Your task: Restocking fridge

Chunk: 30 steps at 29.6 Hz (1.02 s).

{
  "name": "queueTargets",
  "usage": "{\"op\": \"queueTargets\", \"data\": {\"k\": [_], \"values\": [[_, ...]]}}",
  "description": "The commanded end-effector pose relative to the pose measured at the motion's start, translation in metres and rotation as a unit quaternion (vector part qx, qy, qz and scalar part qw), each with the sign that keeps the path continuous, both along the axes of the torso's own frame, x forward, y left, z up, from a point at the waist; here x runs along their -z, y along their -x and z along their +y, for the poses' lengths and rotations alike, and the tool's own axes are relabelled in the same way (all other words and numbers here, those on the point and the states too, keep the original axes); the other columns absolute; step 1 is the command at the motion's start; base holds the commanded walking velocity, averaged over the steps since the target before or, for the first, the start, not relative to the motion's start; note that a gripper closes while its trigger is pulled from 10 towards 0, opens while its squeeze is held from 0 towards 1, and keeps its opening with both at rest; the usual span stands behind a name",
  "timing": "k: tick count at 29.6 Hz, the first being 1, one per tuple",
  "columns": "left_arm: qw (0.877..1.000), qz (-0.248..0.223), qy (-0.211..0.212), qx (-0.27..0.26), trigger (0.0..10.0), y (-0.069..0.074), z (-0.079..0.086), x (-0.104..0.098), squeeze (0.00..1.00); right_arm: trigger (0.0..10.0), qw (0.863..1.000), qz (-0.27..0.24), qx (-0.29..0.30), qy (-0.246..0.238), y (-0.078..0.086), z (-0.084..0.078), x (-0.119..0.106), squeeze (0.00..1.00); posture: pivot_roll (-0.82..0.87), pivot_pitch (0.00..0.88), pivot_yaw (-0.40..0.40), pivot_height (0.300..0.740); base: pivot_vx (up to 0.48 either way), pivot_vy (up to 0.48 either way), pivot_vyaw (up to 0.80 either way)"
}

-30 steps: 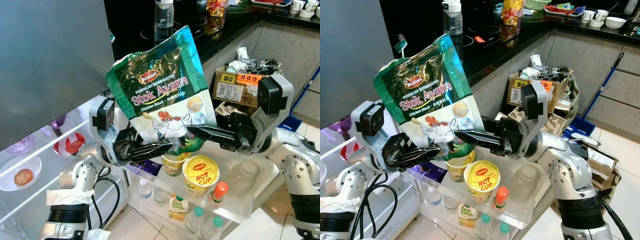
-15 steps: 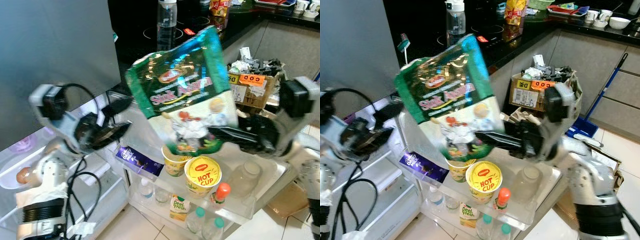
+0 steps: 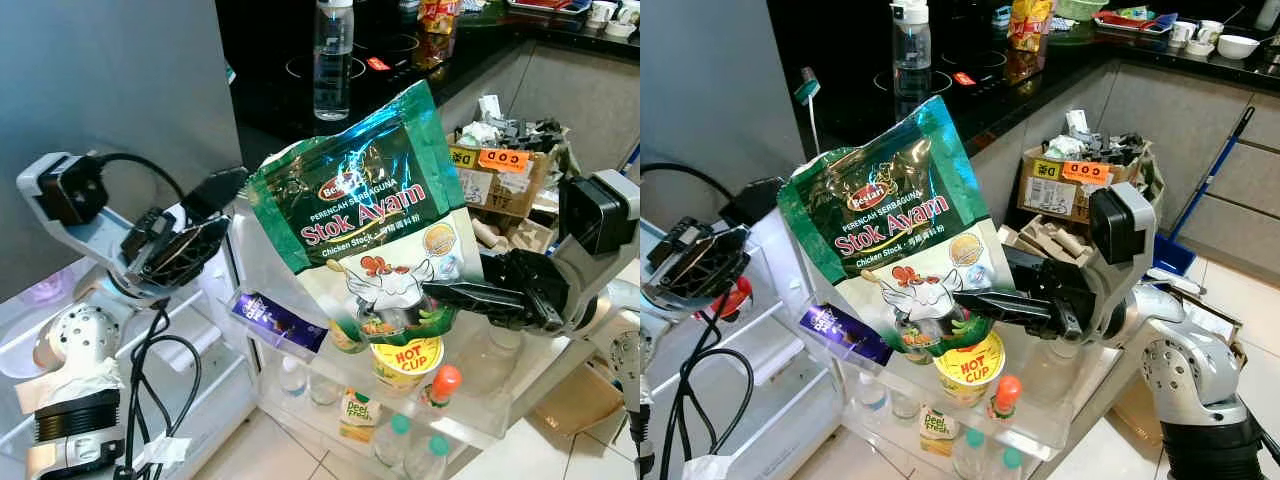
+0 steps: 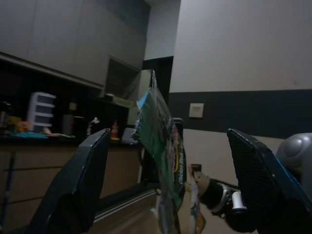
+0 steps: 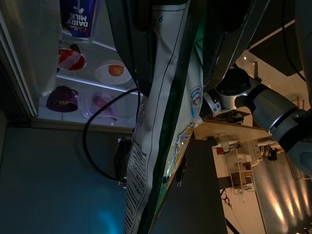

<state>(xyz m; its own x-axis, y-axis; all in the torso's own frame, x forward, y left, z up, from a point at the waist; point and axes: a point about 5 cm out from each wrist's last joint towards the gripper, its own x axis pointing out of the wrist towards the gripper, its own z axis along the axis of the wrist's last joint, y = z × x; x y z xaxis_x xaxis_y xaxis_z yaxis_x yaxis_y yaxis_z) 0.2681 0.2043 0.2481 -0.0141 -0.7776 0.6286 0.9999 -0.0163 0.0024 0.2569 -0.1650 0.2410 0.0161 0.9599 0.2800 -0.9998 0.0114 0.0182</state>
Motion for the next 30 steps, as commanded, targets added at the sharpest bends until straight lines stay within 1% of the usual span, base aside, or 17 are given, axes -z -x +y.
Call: {"op": "queueTargets", "data": {"k": [1,2,3,13,23,24,25,26,30], "values": [[1.000,0.003,0.001,0.017,10.0,0.001,-0.008,0.000,0.69,0.0,1.000,-0.017,-0.025,-0.006,0.005,0.006,-0.008,0.00,-0.09,0.000,-0.022,0.740,0.000,0.000,0.00],[1.000,0.006,0.001,0.019,10.0,0.001,-0.011,0.001,0.30,0.0,0.999,-0.018,-0.027,-0.007,0.005,0.007,-0.008,0.00,-0.08,0.000,-0.022,0.740,0.000,0.000,0.00],[1.000,0.008,0.002,0.021,10.0,0.001,-0.013,0.001,0.00,0.0,0.999,-0.019,-0.029,-0.007,0.005,0.008,-0.008,0.00,-0.08,0.000,-0.022,0.740,0.000,0.000,0.00],[0.999,0.015,-0.004,0.033,10.0,-0.002,-0.026,0.006,0.00,0.0,0.999,-0.018,-0.044,-0.004,0.006,0.016,-0.007,0.00,-0.09,0.000,-0.020,0.740,0.000,0.000,0.00],[0.999,0.023,0.003,0.025,10.0,-0.007,-0.022,0.006,0.00,0.0,0.998,-0.015,-0.057,0.000,0.008,0.020,-0.005,0.00,-0.09,0.000,-0.021,0.740,0.000,0.000,0.00],[0.999,0.020,0.011,0.025,0.6,-0.007,-0.021,0.005,0.00,0.0,0.998,-0.014,-0.059,0.003,0.008,0.021,-0.004,0.00,-0.09,0.000,-0.021,0.740,0.000,0.000,0.00],[0.999,0.020,0.011,0.025,0.6,-0.007,-0.021,0.005,0.00,0.0,0.998,-0.014,-0.059,0.003,0.008,0.021,-0.004,0.00,-0.09,0.000,-0.021,0.740,0.000,0.000,0.00],[0.999,0.020,0.014,0.024,0.0,-0.008,-0.020,0.005,0.00,0.0,0.998,-0.014,-0.060,0.004,0.009,0.021,-0.004,0.00,-0.09,0.000,-0.022,0.740,0.000,0.000,0.00],[0.999,0.019,0.017,0.023,0.0,-0.007,-0.018,0.006,0.00,0.0,0.998,-0.013,-0.061,0.005,0.009,0.022,-0.003,0.00,-0.09,0.000,-0.021,0.740,0.000,0.000,0.00]]}}
